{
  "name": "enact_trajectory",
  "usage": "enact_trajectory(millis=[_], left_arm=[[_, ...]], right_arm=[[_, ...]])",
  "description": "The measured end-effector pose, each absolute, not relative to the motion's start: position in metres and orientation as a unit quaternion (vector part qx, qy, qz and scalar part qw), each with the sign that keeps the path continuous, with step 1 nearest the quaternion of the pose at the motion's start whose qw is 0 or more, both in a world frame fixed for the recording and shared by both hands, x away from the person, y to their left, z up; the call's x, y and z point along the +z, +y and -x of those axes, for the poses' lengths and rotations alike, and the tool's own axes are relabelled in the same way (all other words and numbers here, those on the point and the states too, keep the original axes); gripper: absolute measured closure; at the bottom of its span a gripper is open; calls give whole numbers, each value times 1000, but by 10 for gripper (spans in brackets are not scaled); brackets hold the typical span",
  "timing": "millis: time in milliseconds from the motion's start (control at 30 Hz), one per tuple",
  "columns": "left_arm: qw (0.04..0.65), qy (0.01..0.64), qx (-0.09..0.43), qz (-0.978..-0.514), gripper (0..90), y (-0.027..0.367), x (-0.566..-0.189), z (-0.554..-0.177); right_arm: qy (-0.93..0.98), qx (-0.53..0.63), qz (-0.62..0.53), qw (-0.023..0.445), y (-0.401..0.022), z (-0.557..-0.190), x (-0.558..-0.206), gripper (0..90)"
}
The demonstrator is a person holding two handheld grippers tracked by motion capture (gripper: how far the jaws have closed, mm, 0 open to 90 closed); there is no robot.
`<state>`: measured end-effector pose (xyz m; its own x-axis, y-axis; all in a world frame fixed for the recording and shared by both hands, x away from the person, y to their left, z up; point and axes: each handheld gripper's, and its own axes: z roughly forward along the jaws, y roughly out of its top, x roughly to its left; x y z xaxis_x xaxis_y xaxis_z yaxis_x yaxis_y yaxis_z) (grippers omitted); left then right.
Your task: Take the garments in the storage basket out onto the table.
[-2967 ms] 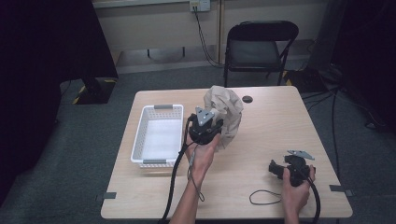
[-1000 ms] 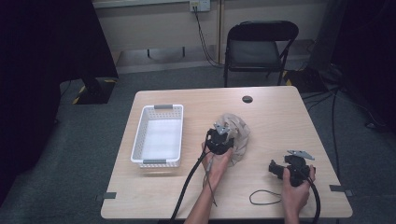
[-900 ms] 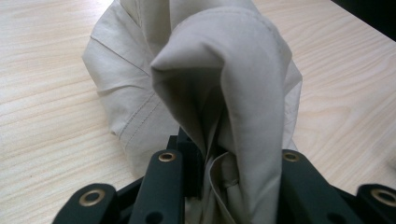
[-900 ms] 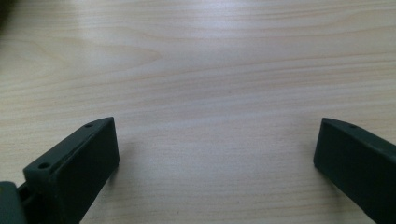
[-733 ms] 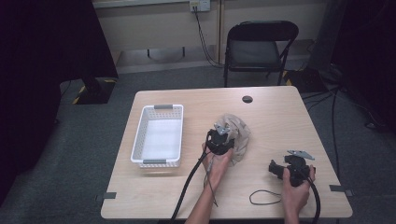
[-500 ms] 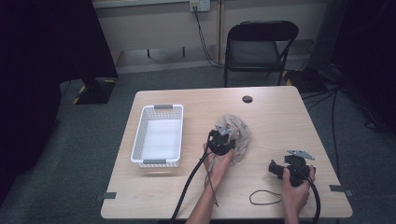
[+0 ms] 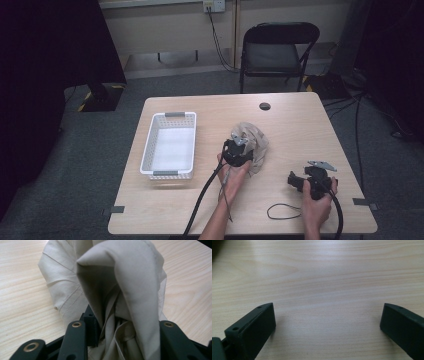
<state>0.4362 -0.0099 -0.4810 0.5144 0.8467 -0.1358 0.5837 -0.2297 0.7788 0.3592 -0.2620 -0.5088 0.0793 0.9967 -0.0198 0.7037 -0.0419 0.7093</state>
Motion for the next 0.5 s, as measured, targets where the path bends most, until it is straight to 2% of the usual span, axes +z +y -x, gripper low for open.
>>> enact_trajectory(millis=[200, 267, 500], left_arm=[[404, 467, 177, -767, 426, -11, -481, -436], [401, 468, 189, -764, 340, -11, -481, -436], [403, 483, 184, -756, 166, -9, -481, -438]], right_arm=[[629, 254, -676, 288, -262, -359, -509, 0], [629, 254, -676, 288, -262, -359, -509, 0], [629, 254, -676, 288, -262, -359, -509, 0]])
